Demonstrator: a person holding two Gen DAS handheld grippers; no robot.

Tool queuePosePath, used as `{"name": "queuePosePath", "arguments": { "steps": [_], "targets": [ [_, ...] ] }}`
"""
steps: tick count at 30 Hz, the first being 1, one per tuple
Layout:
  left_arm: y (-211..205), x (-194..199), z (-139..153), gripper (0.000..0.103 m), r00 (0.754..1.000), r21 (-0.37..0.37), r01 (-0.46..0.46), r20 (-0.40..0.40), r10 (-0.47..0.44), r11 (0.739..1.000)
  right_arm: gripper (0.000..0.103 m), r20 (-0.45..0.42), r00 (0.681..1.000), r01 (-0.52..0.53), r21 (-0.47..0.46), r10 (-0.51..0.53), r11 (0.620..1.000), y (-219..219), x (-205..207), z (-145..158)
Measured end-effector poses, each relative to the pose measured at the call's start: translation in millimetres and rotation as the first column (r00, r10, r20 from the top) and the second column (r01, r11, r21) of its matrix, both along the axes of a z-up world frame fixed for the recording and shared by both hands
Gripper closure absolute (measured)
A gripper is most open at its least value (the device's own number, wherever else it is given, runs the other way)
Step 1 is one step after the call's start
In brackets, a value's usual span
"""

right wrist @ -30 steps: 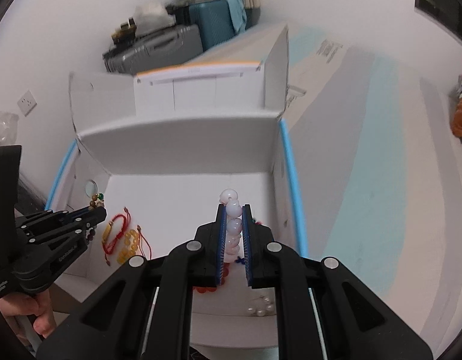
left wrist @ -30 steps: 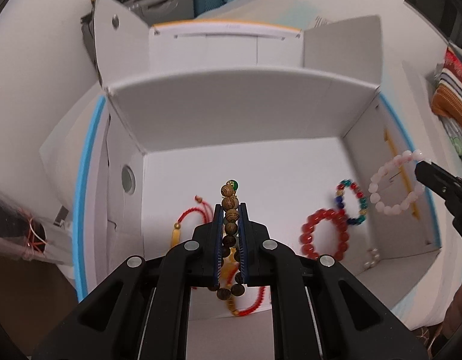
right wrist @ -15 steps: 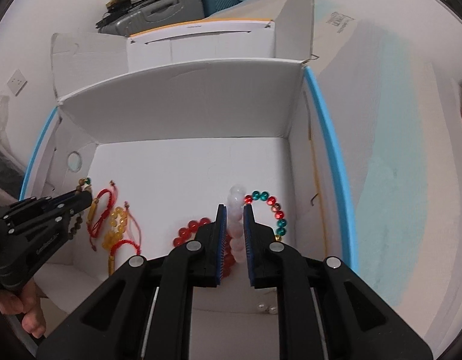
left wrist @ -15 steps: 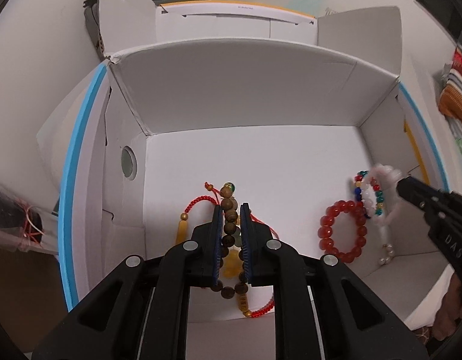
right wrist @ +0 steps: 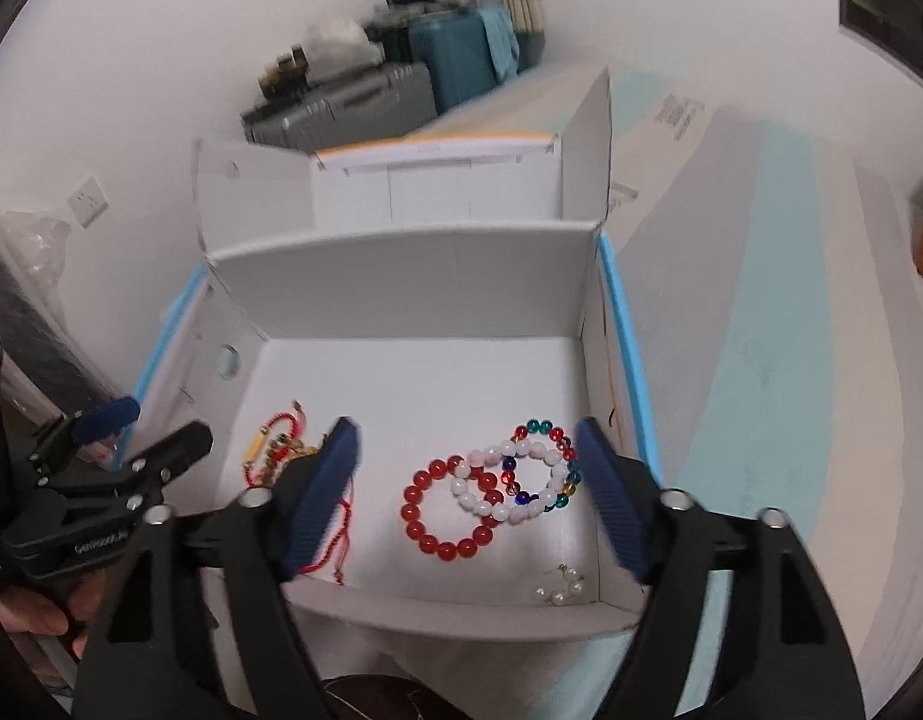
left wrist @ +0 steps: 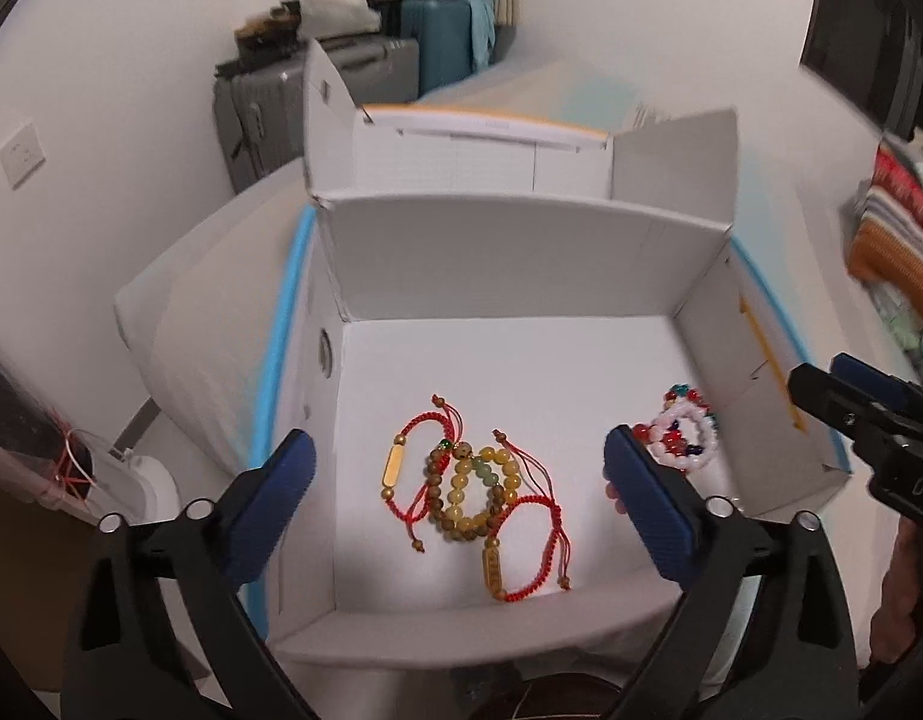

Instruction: Organize jewelry

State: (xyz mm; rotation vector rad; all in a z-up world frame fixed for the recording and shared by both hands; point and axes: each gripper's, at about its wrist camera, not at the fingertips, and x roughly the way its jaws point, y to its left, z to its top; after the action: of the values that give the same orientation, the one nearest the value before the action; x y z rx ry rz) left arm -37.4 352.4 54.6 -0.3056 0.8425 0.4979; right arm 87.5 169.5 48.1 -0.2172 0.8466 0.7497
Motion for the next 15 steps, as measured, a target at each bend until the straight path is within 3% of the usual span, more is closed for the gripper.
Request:
{"name": "queuePosePath", "arguments": {
  "steps": [3, 9, 15],
  "targets": [
    [-10.6, -18.8, 5.7, 0.006, 1.0, 0.043, -0.006, 0.026, 0.005, 0.999, 0.008, 0.064, 0.998, 0.016, 0.029, -0.018, 0.999, -13.5, -16.6, 10.1],
    [-35.0, -55.3, 13.3, 0.006, 0.997, 0.094, -0.006, 0.077, -0.001, 0.996, 0.007, 0.167, 0.985, 0.046, 0.051, -0.054, 0.998, -41.3, -52.2, 18.9],
    [-46.0, -77.4, 11.4, 0.006, 0.995, 0.062, -0.008, 0.104, 0.001, 0.998, 0.008, 0.174, 0.981, 0.08, 0.042, -0.086, 0.996, -54.6, -72.4, 8.2]
  ]
}}
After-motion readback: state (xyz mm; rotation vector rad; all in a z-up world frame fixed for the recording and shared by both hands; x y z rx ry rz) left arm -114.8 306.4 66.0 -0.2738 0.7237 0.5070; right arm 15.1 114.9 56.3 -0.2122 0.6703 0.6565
